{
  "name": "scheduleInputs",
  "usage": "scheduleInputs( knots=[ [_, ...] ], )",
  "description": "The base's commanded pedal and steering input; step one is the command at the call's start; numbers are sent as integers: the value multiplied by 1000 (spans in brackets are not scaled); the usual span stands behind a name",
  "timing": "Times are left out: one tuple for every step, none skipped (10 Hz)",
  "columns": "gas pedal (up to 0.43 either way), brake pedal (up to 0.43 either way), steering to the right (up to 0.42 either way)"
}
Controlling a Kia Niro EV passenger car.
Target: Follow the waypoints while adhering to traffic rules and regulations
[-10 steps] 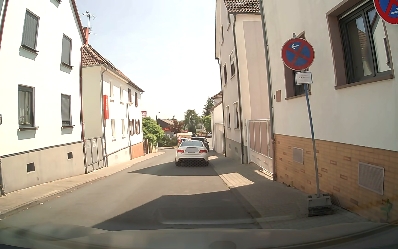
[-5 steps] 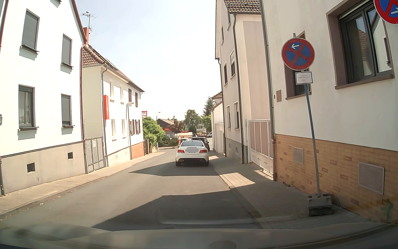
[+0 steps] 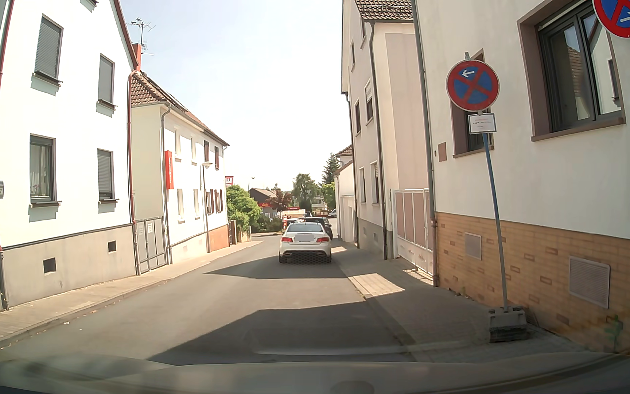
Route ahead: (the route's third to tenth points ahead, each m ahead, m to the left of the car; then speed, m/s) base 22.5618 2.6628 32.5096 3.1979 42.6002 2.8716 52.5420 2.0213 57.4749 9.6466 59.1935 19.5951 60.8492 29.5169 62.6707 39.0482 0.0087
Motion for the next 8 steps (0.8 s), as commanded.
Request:
scheduleInputs(
  knots=[
    [0, 0, -486],
    [0, 0, -509],
    [0, 0, -533],
    [0, 0, -561],
    [0, 0, -580],
    [0, 0, -606],
    [0, 0, -631],
    [0, 0, -647]
  ],
)
